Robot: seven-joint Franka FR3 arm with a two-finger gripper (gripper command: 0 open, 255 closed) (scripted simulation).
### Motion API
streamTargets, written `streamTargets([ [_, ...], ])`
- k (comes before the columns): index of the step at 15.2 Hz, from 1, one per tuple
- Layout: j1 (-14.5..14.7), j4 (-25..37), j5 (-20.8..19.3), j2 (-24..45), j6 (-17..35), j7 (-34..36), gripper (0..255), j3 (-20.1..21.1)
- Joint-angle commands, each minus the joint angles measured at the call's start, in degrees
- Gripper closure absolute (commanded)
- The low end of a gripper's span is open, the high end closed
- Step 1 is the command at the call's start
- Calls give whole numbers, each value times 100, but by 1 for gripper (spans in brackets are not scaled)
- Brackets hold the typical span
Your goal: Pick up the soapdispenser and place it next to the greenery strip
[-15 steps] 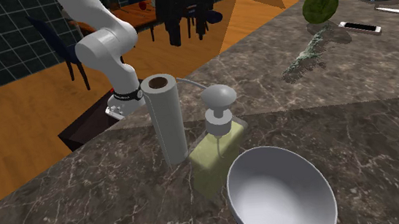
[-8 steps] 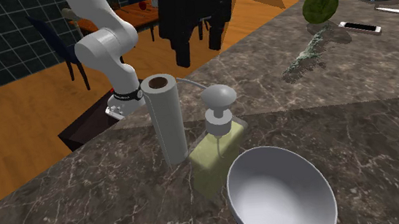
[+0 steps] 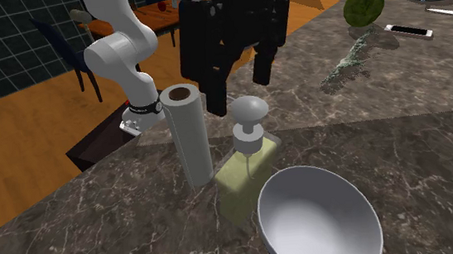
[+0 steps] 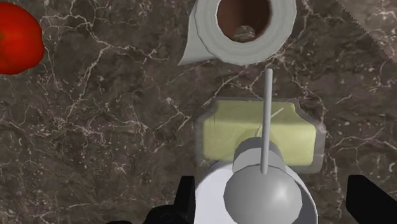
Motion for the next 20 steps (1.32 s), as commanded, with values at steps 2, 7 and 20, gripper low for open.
streamTargets([
  [2,-22,-169,13,41,217,-14,0,-19],
  [7,-32,-462,3,25,496,-5,0,-28],
  [20,-32,-459,4,27,494,-5,255,-28],
])
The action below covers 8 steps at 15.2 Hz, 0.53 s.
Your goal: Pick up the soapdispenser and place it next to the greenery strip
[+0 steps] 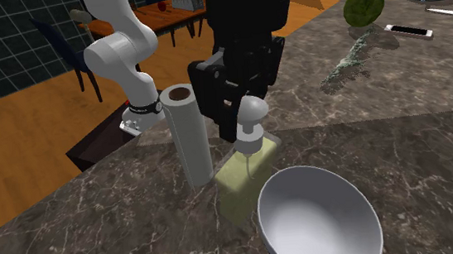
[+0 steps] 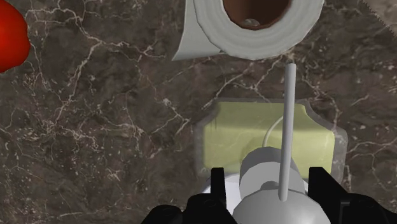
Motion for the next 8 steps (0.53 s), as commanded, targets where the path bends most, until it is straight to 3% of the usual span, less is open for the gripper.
streamTargets([
  [1,0,-1,0,1,0,0,255,0],
  [8,-8,448,28,56,-395,-52,255,-5],
])
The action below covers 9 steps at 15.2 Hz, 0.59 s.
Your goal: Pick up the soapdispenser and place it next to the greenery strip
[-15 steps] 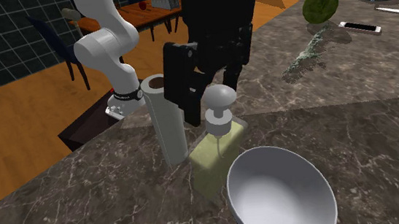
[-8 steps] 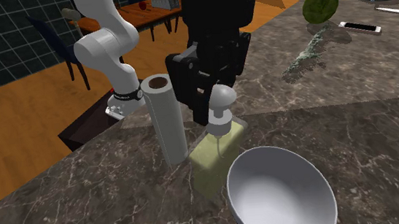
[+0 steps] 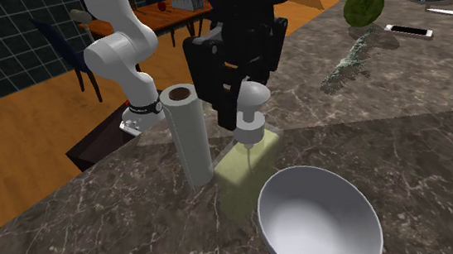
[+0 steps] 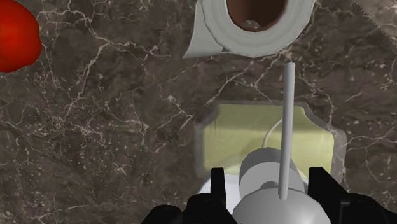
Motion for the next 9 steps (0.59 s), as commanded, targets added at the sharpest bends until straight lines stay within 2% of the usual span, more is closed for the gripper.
streamTargets([
  [1,0,164,6,11,-153,-14,255,0],
  [9,-38,1024,87,205,-824,-125,255,-22],
])
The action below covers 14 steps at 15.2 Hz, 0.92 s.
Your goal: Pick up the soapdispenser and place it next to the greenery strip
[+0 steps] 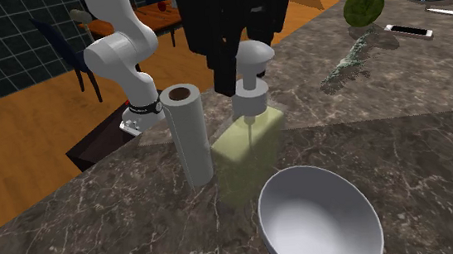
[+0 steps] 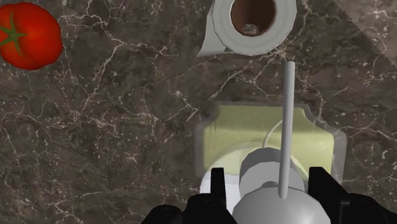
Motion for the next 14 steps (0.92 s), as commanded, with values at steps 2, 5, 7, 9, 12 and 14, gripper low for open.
streamTargets([
  [2,-22,359,36,87,-274,-50,255,-12],
  [5,-53,754,86,211,-550,-104,255,-28],
  [7,-81,1040,125,308,-743,-144,255,-39],
  [9,-99,1203,149,366,-850,-167,255,-46],
  [12,232,595,-85,-141,-761,301,255,146],
  [14,414,263,-205,-430,-735,614,255,295],
])
